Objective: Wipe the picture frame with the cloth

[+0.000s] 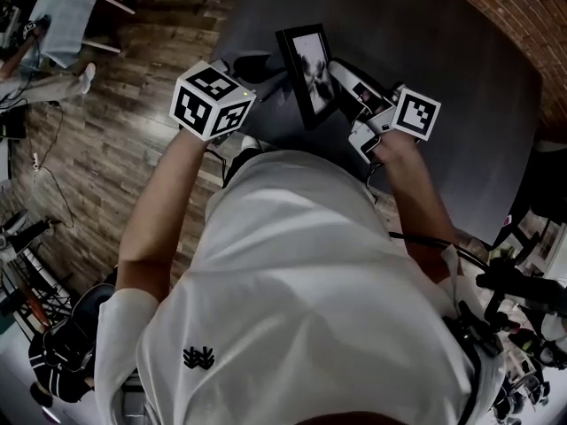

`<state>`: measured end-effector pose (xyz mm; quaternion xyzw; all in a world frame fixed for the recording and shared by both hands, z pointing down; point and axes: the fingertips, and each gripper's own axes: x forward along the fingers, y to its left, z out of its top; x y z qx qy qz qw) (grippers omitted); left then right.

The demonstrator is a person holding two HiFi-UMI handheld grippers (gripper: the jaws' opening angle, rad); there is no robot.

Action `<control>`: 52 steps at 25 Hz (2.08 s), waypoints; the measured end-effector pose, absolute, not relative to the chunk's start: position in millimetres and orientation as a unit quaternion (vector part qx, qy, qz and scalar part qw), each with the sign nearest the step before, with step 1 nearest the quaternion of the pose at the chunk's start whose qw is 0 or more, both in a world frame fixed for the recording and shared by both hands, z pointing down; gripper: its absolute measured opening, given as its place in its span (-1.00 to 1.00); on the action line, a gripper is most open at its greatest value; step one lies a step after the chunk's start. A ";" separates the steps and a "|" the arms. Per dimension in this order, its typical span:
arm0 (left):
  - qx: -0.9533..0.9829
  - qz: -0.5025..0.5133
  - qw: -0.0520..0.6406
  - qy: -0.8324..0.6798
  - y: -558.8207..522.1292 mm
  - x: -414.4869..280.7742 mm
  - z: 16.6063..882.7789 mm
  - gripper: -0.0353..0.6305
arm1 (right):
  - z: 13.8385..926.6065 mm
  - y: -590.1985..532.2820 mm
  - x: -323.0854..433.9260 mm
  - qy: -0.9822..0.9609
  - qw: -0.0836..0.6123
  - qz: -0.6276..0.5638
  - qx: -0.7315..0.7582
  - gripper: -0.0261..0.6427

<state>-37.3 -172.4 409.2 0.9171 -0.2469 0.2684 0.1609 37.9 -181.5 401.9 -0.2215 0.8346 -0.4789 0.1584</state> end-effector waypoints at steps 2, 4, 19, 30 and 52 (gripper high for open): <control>0.923 0.271 0.153 -0.227 -161.3 -26.6 409.3 -0.51 | 404.8 -183.0 40.9 0.832 0.158 -0.479 -0.229 -0.72; 0.927 0.279 0.141 -0.207 -146.4 -15.4 412.7 -0.51 | 408.9 -184.0 47.9 0.829 0.159 -0.480 -0.237 -0.72; 0.920 0.273 0.108 -0.258 -167.0 -43.3 390.0 -0.51 | 400.8 -178.9 49.1 0.830 0.173 -0.489 -0.204 -0.72; 0.938 0.282 0.074 -0.188 -119.9 -7.9 395.3 -0.51 | 409.0 -186.5 58.3 0.819 0.182 -0.496 -0.226 -0.72; 0.941 0.255 0.064 -0.213 -129.5 -23.9 374.2 -0.51 | 415.8 -188.7 61.6 0.811 0.180 -0.504 -0.238 -0.72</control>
